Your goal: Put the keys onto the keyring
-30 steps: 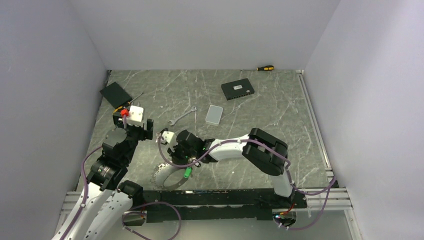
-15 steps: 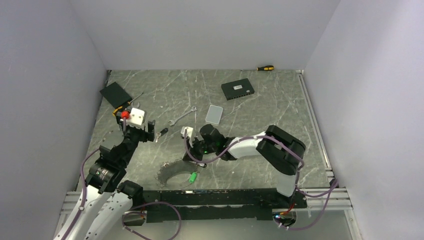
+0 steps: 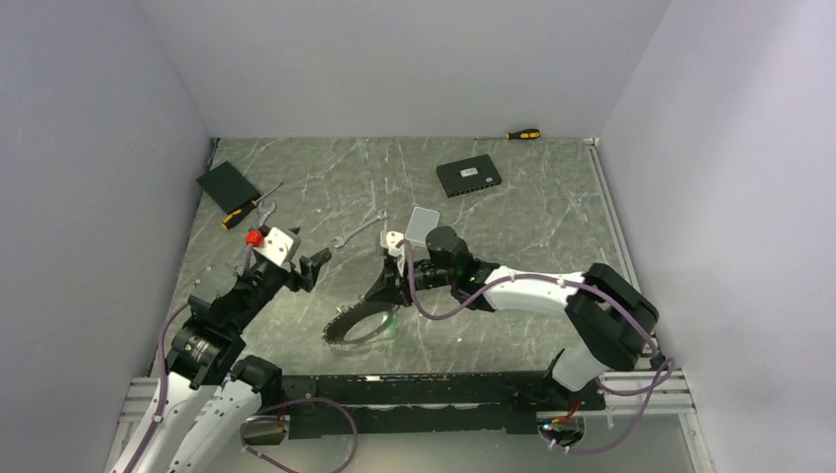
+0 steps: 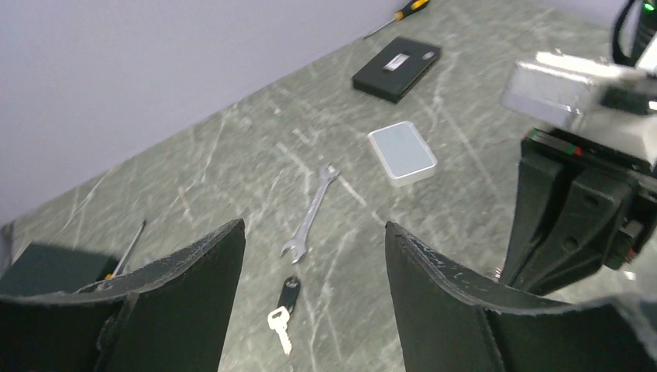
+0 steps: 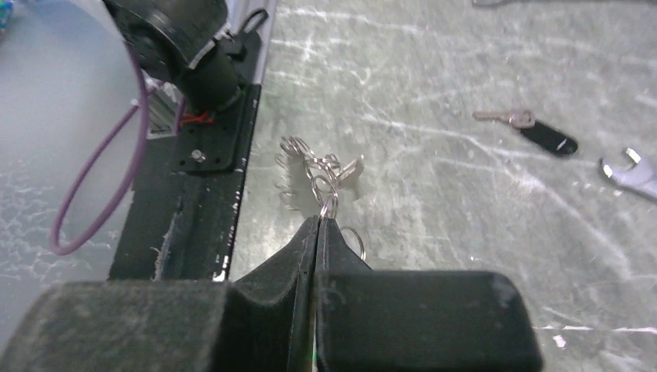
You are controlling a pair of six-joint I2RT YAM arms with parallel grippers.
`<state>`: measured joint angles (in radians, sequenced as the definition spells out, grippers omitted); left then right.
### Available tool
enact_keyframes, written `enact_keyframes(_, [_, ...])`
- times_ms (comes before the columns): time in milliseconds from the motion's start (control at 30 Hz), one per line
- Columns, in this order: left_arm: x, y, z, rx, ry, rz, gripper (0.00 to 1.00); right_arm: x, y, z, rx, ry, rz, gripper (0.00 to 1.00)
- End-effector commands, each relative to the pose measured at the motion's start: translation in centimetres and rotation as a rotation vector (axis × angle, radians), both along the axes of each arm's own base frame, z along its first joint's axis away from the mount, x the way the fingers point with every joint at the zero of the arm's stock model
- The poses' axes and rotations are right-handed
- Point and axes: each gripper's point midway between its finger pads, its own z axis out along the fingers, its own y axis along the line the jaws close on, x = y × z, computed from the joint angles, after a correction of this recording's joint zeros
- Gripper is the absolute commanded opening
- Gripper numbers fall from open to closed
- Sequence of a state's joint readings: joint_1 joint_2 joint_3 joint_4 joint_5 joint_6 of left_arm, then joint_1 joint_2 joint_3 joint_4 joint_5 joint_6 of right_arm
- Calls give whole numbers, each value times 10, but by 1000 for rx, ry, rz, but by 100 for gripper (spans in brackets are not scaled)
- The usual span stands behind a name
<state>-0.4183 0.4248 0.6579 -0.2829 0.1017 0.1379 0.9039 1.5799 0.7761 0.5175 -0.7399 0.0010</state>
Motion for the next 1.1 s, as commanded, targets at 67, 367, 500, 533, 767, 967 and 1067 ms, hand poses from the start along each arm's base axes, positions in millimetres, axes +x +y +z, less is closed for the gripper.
enact_keyframes(67, [-29, -39, 27, -43, -113, -277, 70, -10, -16, 77, 143, -185, 53, 0])
enact_keyframes(367, [-79, -84, 25, -44, -120, -695, 70, -18, -53, 128, 191, -345, 1, 0])
enact_keyframes(500, [-93, -96, 20, -59, -90, -823, 68, -17, -60, 134, 203, -373, -29, 0])
enact_keyframes(533, [-94, -98, 18, -59, -72, -843, 66, -18, -60, 136, 207, -373, -27, 0])
enact_keyframes(767, [-103, -109, 12, -80, -1, -972, 58, -27, -63, 146, 249, -369, -10, 0])
enact_keyframes(967, [-104, -112, 10, -94, 16, -1009, 49, -34, -64, 162, 338, -335, -9, 0])
enact_keyframes(1067, [-104, -112, 9, -95, 22, -1014, 42, -36, -65, 170, 392, -326, -15, 0])
